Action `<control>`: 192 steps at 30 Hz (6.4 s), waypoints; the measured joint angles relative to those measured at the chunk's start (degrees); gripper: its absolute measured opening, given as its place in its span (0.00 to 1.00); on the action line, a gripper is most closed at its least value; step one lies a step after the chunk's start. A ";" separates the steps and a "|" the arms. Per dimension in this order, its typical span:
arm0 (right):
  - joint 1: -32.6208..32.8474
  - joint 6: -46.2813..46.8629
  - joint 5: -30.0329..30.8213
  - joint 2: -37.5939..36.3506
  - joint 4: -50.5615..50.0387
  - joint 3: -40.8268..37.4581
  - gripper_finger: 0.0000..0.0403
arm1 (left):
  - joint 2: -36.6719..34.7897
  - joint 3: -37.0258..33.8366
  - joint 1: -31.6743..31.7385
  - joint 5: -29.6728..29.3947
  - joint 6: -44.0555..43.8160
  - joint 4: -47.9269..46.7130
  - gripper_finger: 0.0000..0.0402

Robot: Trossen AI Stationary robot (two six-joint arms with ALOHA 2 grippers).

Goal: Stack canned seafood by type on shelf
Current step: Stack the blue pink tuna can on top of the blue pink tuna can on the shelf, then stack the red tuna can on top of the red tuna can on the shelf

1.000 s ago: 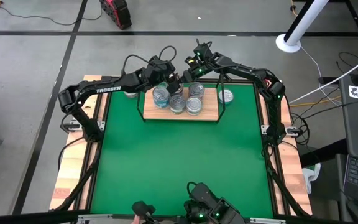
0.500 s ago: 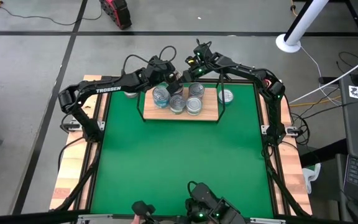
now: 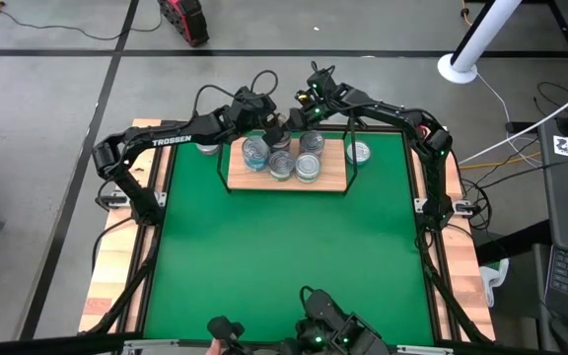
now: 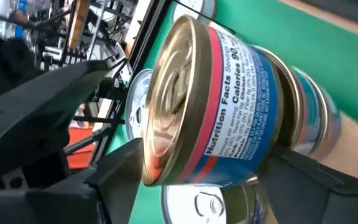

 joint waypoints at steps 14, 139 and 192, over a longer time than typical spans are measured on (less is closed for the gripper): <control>0.02 18.81 7.35 0.00 0.27 0.02 0.73 | -0.02 0.00 -0.30 0.02 -0.57 -2.95 0.63; 2.04 -17.38 3.54 -23.11 -30.91 0.02 0.73 | -31.75 -6.98 -6.54 -5.08 4.54 -62.32 0.63; 32.53 -33.51 18.57 -25.24 -35.49 0.04 0.73 | -28.57 -46.64 20.94 12.25 27.15 -5.81 0.63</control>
